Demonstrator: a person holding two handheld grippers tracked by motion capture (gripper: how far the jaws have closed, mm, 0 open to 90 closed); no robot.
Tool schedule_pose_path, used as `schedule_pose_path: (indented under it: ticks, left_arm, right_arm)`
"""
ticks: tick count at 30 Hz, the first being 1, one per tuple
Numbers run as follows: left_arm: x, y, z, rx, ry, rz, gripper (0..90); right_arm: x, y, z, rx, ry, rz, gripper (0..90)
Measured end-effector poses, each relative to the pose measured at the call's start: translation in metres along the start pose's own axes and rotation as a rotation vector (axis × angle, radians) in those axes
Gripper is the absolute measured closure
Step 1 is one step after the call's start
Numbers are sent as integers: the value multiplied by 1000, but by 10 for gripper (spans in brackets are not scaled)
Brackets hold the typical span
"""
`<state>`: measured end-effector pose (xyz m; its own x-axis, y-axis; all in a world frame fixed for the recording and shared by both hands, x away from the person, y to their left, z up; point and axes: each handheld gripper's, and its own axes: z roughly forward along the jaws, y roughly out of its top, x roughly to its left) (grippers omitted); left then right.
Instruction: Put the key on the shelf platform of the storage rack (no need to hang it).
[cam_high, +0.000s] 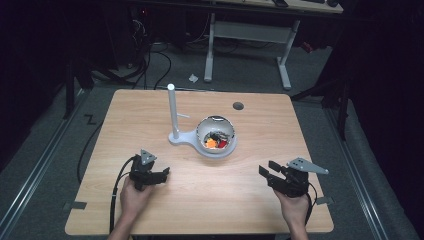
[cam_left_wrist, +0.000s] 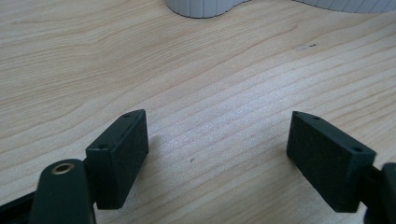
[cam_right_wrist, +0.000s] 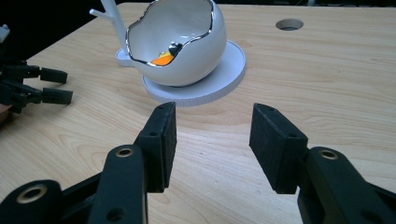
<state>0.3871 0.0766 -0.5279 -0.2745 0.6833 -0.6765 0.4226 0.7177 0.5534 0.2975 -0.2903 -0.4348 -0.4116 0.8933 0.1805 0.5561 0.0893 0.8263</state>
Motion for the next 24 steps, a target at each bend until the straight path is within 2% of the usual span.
schedule_pose_path:
  ticks: [24]
  left_arm:
    - [0,0,0,0,0,1,211]
  right_arm:
    - [-1,-16,24,37,-12,14,527]
